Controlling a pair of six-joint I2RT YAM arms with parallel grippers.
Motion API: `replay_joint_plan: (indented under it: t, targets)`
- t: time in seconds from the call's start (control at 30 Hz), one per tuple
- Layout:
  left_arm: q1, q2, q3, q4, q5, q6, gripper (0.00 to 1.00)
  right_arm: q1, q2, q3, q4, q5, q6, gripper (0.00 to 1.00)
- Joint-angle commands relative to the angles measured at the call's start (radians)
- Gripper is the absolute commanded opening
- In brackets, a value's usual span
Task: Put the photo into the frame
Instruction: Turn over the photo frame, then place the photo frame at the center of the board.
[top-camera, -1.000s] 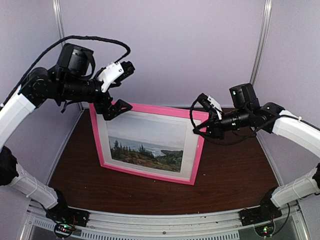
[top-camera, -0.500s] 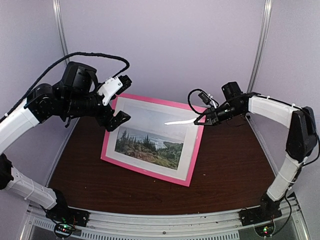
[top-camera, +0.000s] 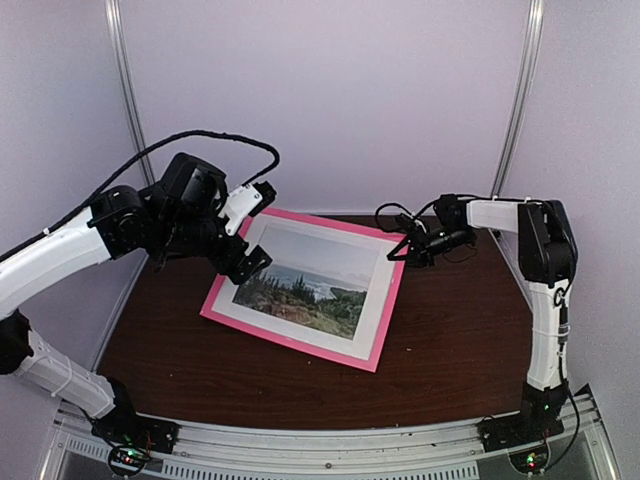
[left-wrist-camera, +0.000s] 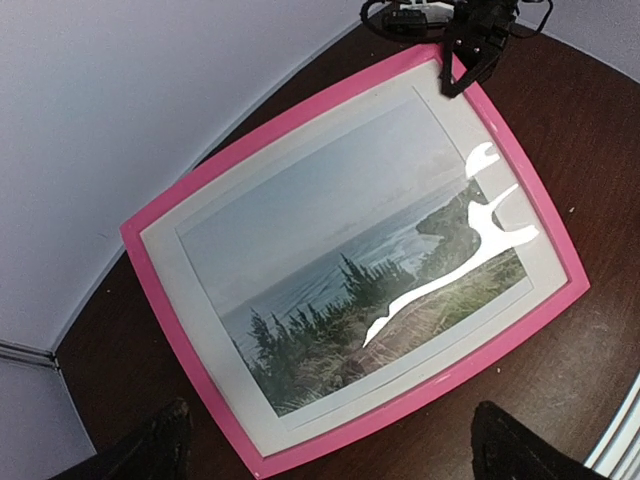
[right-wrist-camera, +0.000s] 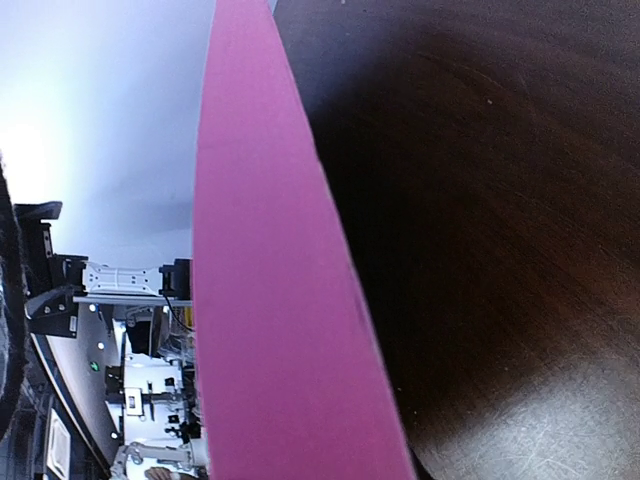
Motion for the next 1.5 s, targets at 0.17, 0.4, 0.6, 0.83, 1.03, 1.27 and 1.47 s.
replay_joint_plan:
  t: [0.17,0.4,0.6,0.83,1.03,1.27,1.47]
  targets:
    - [0.012,0.061,-0.032,0.071,0.015,-0.052,0.98,-0.053,0.113,-0.007,0.141,0.136,0.081,0.2]
    - [0.079,0.089,-0.078,0.087,0.071,-0.113,0.98,-0.081,0.151,-0.024,0.176,0.149,0.12,0.27]
    - [0.139,0.104,-0.121,0.117,0.109,-0.132,0.98,-0.104,0.158,-0.045,0.192,0.168,0.142,0.35]
    - [0.28,0.158,-0.163,0.155,0.201,-0.184,0.98,-0.125,0.108,-0.087,0.185,0.257,0.155,0.55]
    - [0.403,0.259,-0.17,0.199,0.293,-0.234,0.97,-0.131,0.046,-0.105,0.147,0.372,0.148,0.7]
    - [0.513,0.42,-0.118,0.251,0.392,-0.254,0.98,-0.136,-0.007,-0.153,0.119,0.535,0.146,0.76]
    - [0.577,0.565,-0.032,0.247,0.483,-0.254,0.97,-0.112,-0.119,-0.304,0.217,0.571,0.219,0.77]
